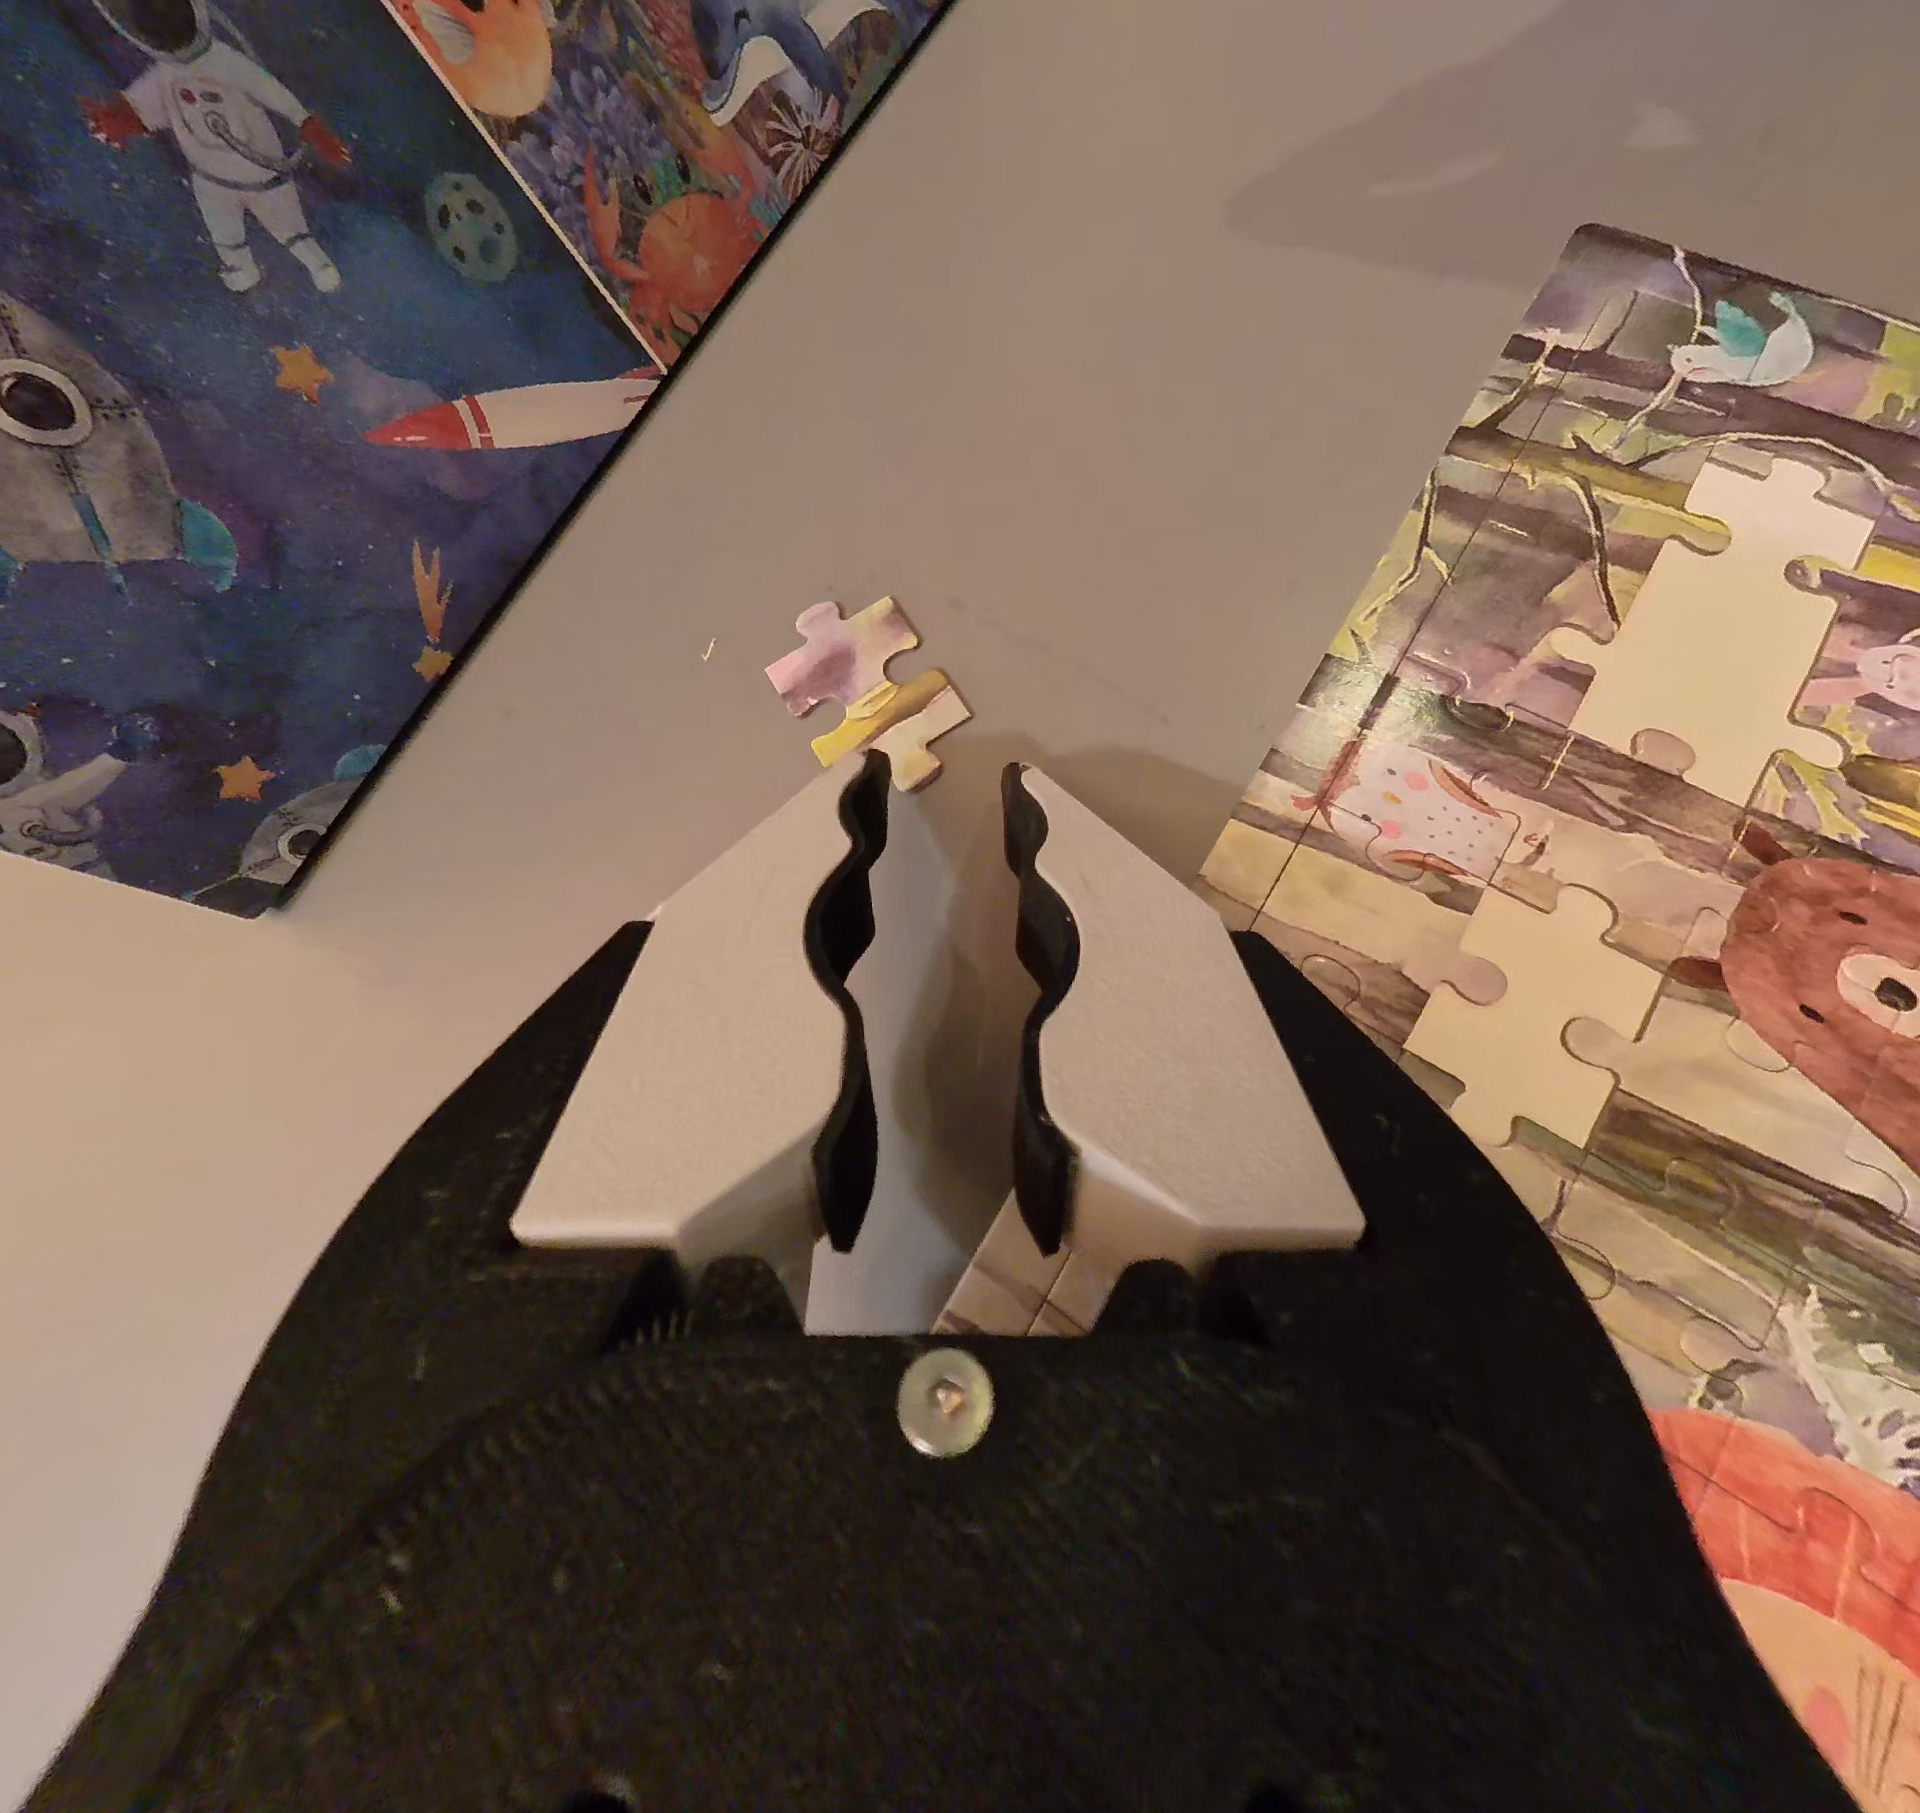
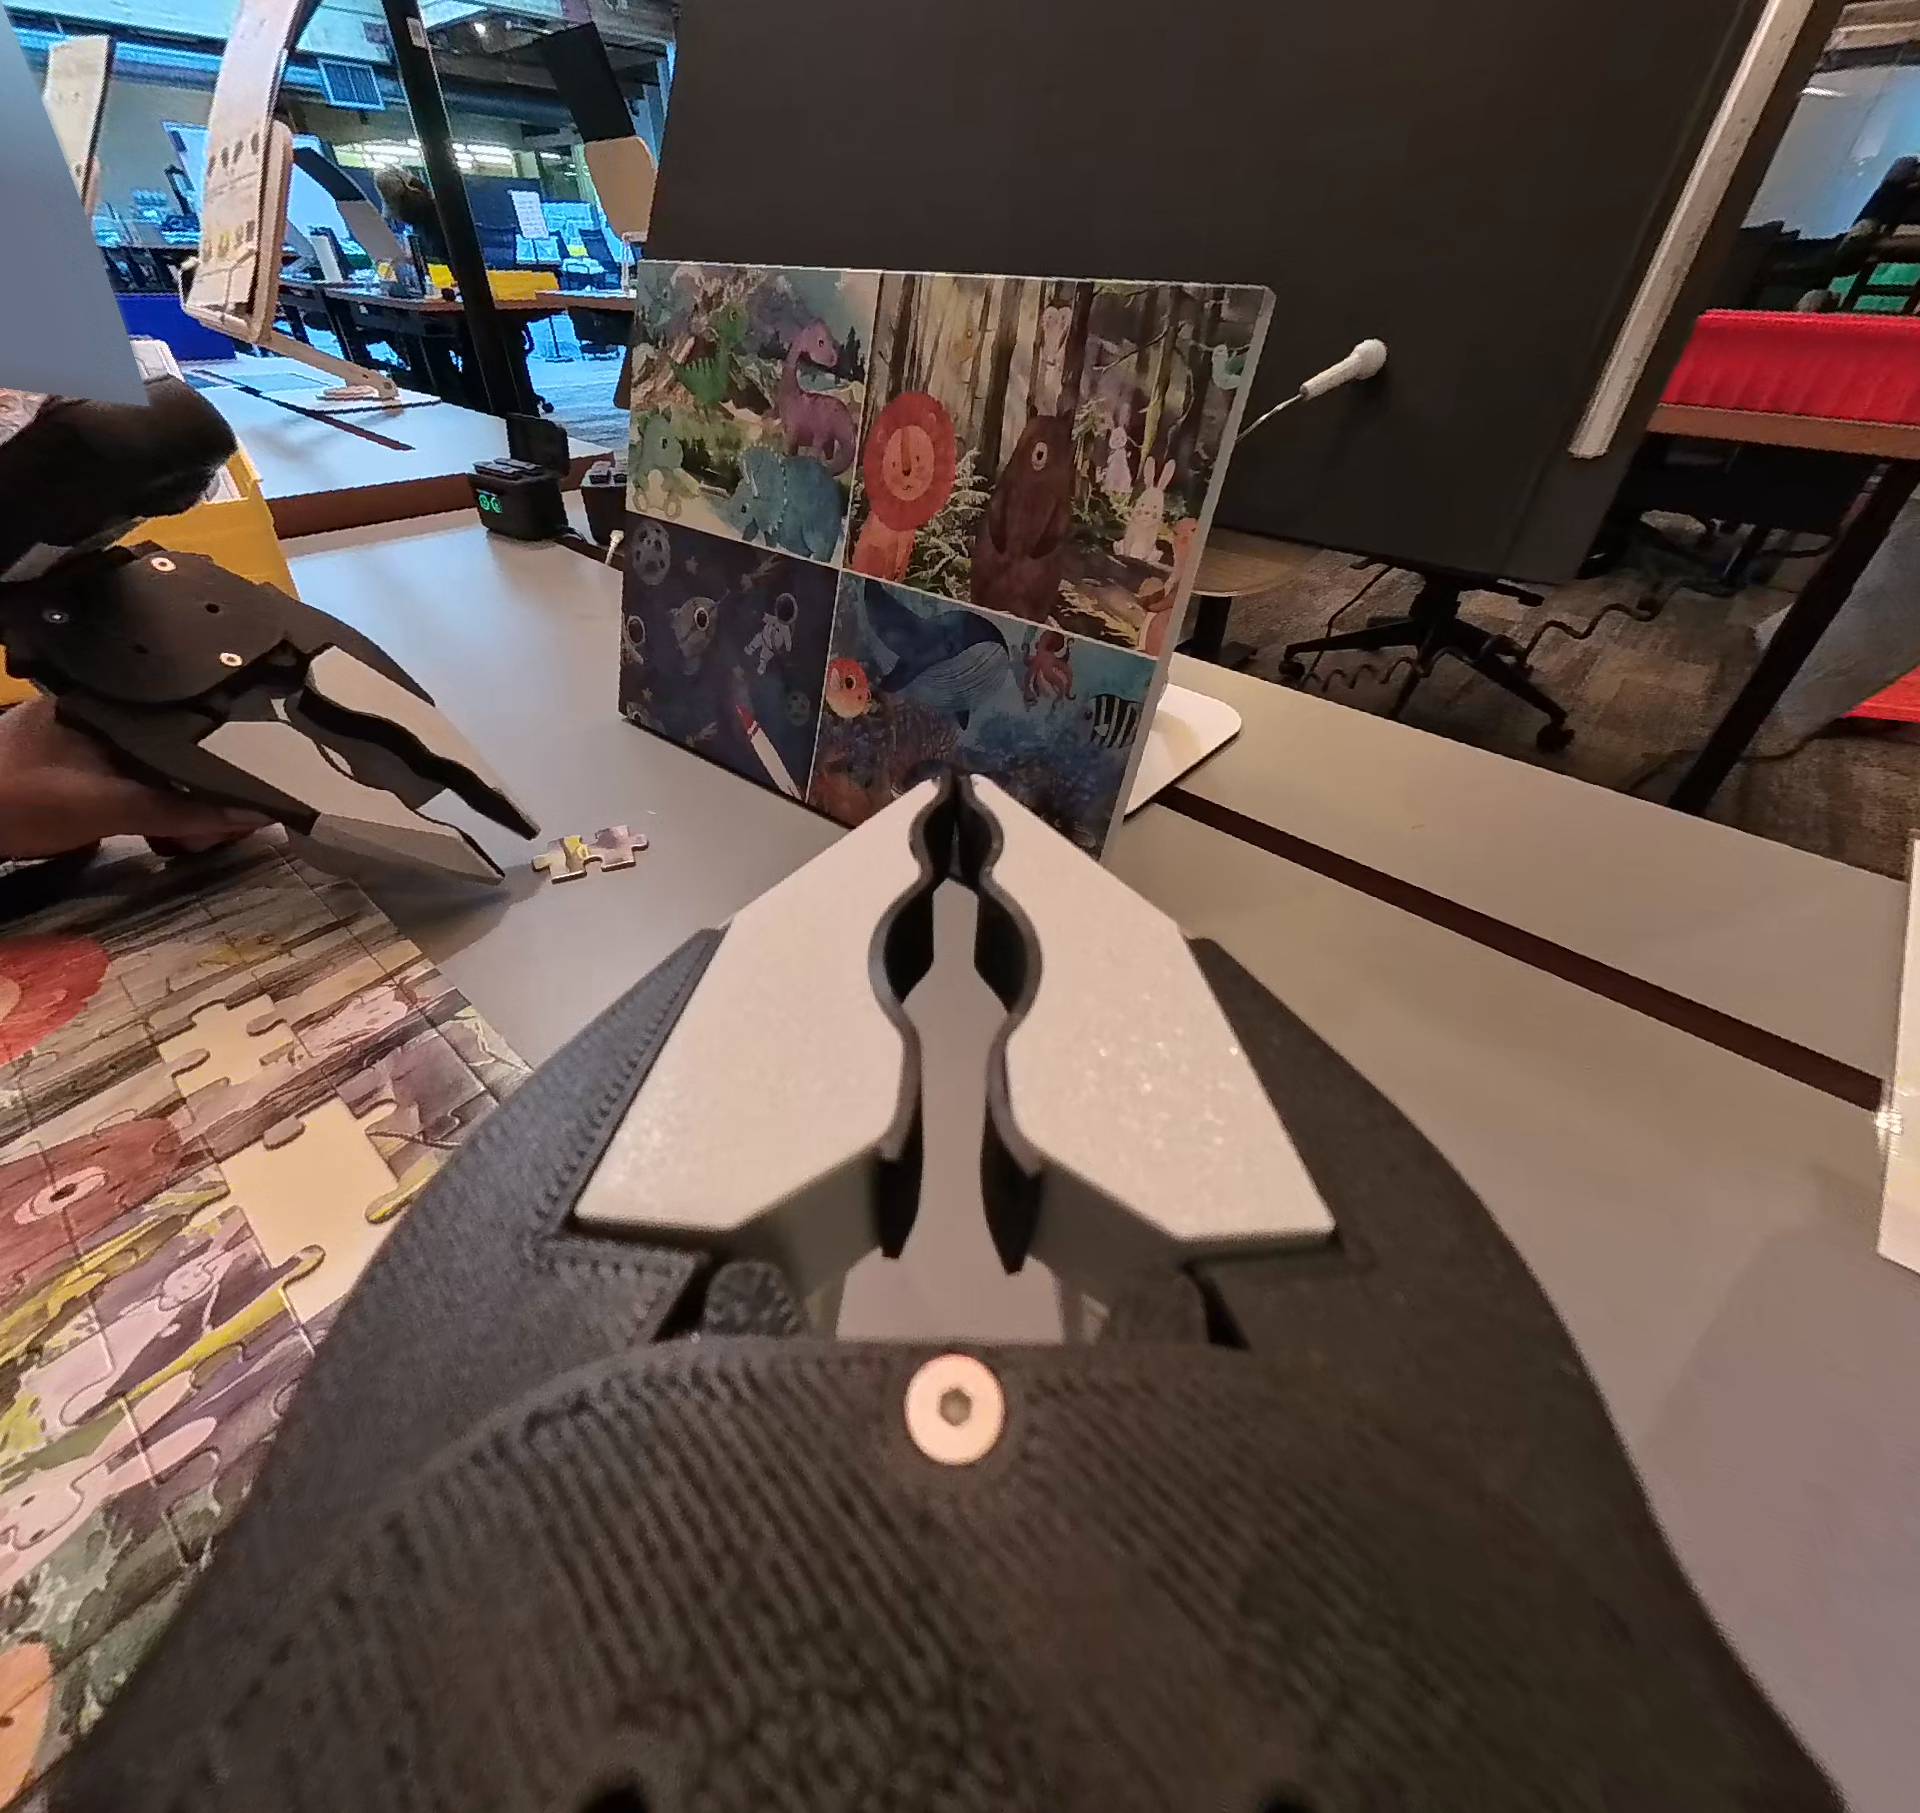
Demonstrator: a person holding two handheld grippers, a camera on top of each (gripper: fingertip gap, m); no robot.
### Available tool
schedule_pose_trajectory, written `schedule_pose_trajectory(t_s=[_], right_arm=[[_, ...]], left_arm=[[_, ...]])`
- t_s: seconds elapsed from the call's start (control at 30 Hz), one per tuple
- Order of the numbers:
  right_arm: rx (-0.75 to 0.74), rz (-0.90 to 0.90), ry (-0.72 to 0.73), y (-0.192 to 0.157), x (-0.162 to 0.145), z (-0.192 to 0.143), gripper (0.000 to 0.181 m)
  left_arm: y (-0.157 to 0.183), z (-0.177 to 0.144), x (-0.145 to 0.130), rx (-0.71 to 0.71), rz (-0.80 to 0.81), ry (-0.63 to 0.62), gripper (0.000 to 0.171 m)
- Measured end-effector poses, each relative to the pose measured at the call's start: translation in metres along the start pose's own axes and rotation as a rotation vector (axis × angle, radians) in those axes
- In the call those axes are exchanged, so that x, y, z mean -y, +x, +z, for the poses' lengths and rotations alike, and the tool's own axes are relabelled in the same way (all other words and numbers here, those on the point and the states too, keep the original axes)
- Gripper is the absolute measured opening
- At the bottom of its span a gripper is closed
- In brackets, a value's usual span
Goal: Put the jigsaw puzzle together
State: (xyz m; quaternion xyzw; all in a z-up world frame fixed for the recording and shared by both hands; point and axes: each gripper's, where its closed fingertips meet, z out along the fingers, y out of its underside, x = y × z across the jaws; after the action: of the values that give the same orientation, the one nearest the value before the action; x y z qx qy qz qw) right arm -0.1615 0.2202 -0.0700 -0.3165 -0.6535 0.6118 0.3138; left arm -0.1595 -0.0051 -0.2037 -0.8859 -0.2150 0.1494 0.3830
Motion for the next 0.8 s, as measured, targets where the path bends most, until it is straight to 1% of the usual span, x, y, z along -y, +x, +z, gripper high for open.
schedule_pose_trajectory(t_s=[0.17, 0.27, 0.4, 0.47, 0.57, 0.6, 0.63, 0.7, 0.77, 0.8], right_arm=[[-0.001, -0.006, -0.004, -0.001, 0.000, 0.000, 0.000], [-0.002, -0.012, -0.006, -0.001, 0.000, 0.001, 0.000], [0.010, -0.011, -0.015, -0.004, -0.002, 0.003, 0.000], [0.014, -0.016, -0.022, -0.006, -0.003, 0.004, 0.000], [0.009, -0.044, -0.035, -0.008, -0.003, 0.005, 0.000], [0.004, -0.058, -0.039, -0.008, -0.002, 0.005, 0.000], [-0.002, -0.071, -0.041, -0.008, -0.001, 0.004, 0.000], [-0.007, -0.090, -0.041, -0.009, 0.001, 0.003, 0.000], [-0.006, -0.100, -0.044, -0.011, 0.002, 0.004, 0.000], [-0.004, -0.103, -0.049, -0.012, 0.001, 0.005, 0.000]], left_arm=[[0.004, 0.002, -0.005, -0.021, 0.015, -0.036, 0.015], [0.005, 0.002, -0.006, -0.032, 0.017, -0.037, 0.013], [0.009, 0.004, -0.005, -0.070, -0.023, -0.055, 0.009], [0.015, 0.008, -0.001, -0.117, -0.066, -0.058, 0.009], [0.034, 0.009, 0.013, -0.253, -0.138, -0.029, 0.015], [0.033, 0.007, 0.017, -0.252, -0.144, -0.016, 0.016], [0.026, 0.004, 0.019, -0.219, -0.135, -0.005, 0.016], [0.005, -0.002, 0.020, -0.112, -0.111, 0.007, 0.016], [-0.007, -0.004, 0.014, -0.049, -0.105, -0.013, 0.018], [-0.006, -0.004, 0.010, -0.055, -0.113, -0.035, 0.020]])
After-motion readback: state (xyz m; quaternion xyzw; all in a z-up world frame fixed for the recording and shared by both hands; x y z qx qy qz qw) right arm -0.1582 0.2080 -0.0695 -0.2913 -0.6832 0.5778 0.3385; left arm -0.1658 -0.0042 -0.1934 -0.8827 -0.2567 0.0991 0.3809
